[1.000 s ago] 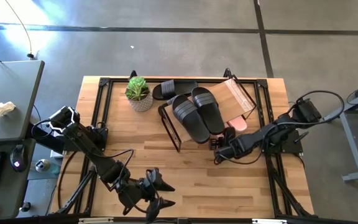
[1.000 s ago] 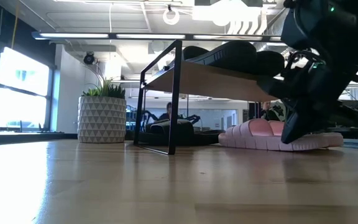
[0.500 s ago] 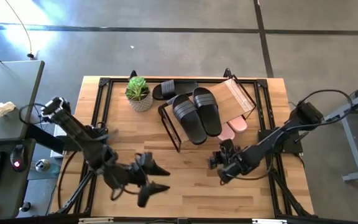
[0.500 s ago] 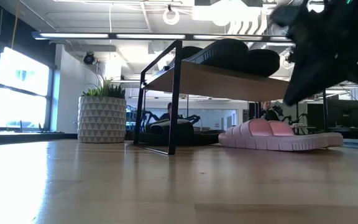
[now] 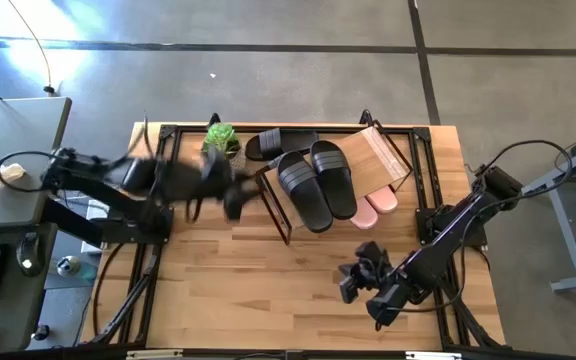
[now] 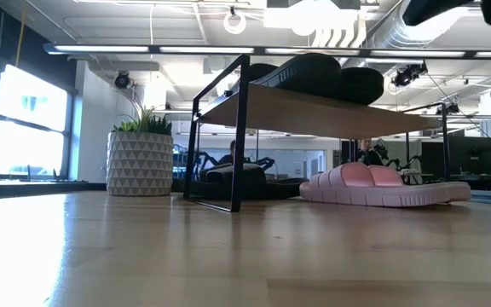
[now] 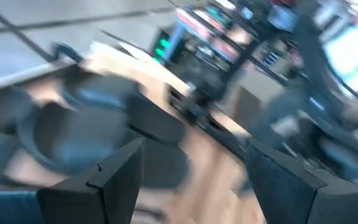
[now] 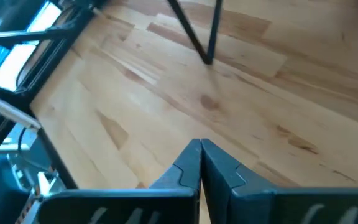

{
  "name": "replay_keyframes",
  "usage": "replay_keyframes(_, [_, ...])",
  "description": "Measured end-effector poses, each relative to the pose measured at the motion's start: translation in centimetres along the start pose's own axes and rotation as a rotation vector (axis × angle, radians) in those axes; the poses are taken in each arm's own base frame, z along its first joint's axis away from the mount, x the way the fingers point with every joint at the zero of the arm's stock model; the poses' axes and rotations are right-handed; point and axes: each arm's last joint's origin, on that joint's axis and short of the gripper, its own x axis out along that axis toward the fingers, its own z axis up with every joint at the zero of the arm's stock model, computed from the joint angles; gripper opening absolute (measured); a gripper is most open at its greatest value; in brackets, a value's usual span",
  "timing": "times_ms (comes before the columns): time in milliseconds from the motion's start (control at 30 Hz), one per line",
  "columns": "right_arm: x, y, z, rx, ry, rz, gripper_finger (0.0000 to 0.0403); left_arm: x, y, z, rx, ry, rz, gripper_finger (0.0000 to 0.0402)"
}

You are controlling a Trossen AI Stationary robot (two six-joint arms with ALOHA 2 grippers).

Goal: Pick and place slides into the shelf
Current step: Put the top black slipper under the shelf

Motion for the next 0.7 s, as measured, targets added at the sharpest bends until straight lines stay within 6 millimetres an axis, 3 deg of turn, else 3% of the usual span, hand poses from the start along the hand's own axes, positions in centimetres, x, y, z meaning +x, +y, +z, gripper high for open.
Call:
replay_keyframes(200, [1.2, 0.0, 1.1, -0.069, 0.105, -0.025, 0.0, 2.7, 8.1, 5.6, -0.094, -0.03, 0.103, 0.026])
replay_keyframes(400, [2.7, 1.1, 3.2, -0.377, 0.203, 0.109, 0.0, 5.2, 17.1, 9.2, -0.238, -0.029, 0.159, 0.0259])
replay_keyframes(533, [2.3, 1.5, 6.3, -0.597, 0.173, 0.247, 0.0, 7.5, 21.9, 9.6, -0.339, 0.01, 0.173, 0.0259])
replay_keyframes(700, [-0.4, 0.3, 11.7, -0.715, 0.054, 0.344, 0.0, 10.6, 26.0, 8.6, -0.402, 0.076, 0.215, 0.0259])
